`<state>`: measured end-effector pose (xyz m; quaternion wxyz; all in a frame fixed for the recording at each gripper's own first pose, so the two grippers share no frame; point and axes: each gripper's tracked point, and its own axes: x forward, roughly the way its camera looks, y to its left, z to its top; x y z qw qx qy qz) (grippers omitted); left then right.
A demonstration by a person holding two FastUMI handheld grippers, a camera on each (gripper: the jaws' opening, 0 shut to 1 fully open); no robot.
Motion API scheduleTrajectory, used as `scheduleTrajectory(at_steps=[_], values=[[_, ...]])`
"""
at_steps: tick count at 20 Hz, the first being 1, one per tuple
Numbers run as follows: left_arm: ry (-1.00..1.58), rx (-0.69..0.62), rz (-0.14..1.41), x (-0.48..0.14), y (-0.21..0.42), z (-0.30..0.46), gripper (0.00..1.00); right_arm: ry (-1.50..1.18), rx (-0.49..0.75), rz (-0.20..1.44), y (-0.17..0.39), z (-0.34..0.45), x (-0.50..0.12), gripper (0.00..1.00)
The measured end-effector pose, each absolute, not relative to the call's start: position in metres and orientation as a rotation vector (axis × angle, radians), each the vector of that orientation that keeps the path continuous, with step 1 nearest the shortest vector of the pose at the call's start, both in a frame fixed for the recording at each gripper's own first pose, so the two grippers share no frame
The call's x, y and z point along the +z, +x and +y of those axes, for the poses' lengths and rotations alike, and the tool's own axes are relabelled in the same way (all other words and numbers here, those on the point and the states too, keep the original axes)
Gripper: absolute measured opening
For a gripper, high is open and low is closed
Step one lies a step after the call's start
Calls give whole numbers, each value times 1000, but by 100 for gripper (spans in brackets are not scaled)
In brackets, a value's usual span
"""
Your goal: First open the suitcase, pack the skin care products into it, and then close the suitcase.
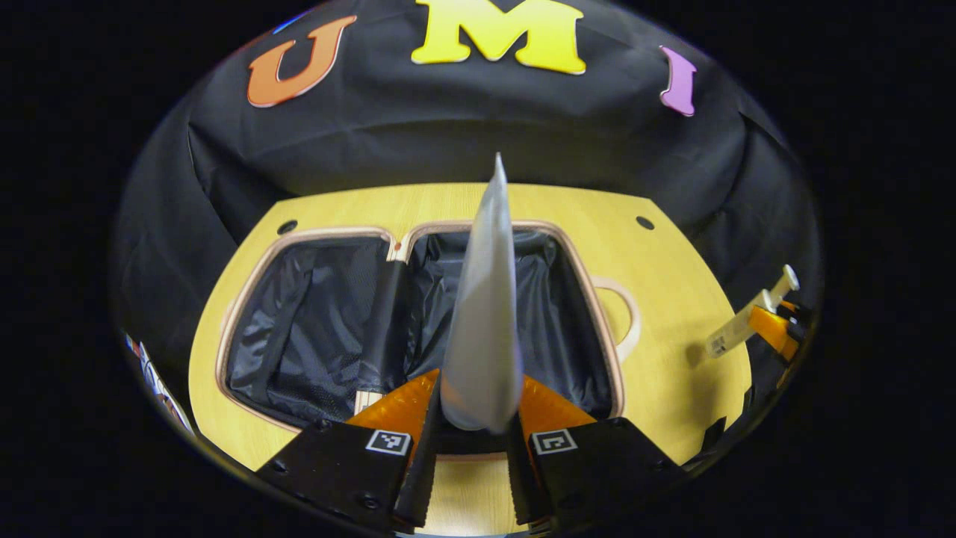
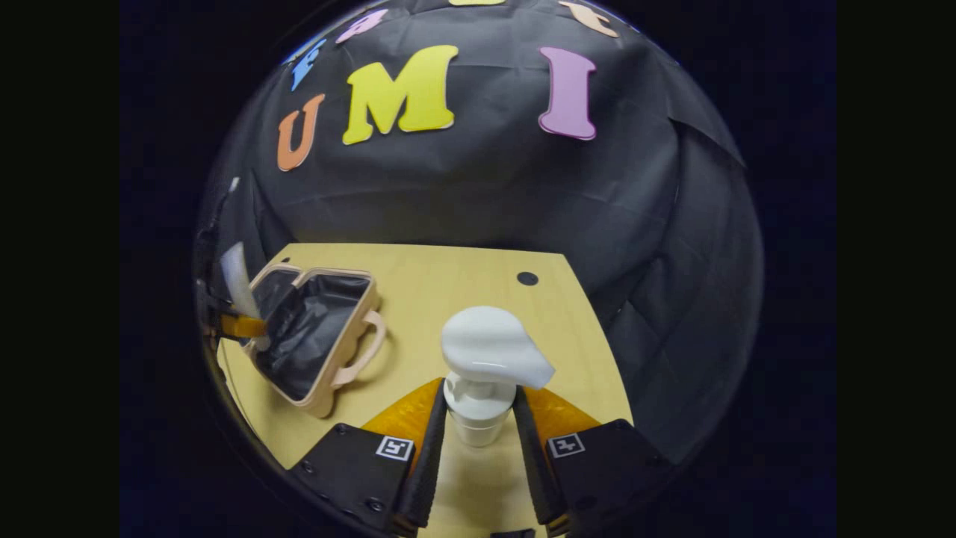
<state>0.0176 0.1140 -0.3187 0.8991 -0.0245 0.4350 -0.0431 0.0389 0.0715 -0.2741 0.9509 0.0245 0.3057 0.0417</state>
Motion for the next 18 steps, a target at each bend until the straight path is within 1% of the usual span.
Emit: scheduleTrajectory(at_steps=[1, 2, 3, 6, 14, 15, 16, 17, 18], values=[[-49, -90, 940, -329, 18, 117, 45, 39, 100, 617, 35, 82, -271, 46], [-49, -91, 970, -338, 16, 117, 45, 29, 112, 613, 33, 90, -268, 48], [-52, -98, 995, -344, 16, 115, 45, 24, 120, 609, 32, 98, -266, 48], [-51, -112, 1042, -355, 11, 111, 45, 17, 132, 606, 31, 116, -257, 48], [-126, -89, 1191, -389, -3, 116, 45, 18, 148, 579, 35, 145, -231, 48], [-121, -94, 1177, -389, 1, 115, 45, 17, 148, 579, 36, 147, -231, 48], [-105, -102, 1178, -389, 2, 114, 53, 19, 144, 581, 36, 149, -231, 48], [-92, -106, 1181, -389, 4, 115, 52, 25, 142, 585, 36, 151, -232, 48], [-87, -99, 1181, -390, 7, 115, 45, 36, 142, 590, 37, 153, -232, 48]])
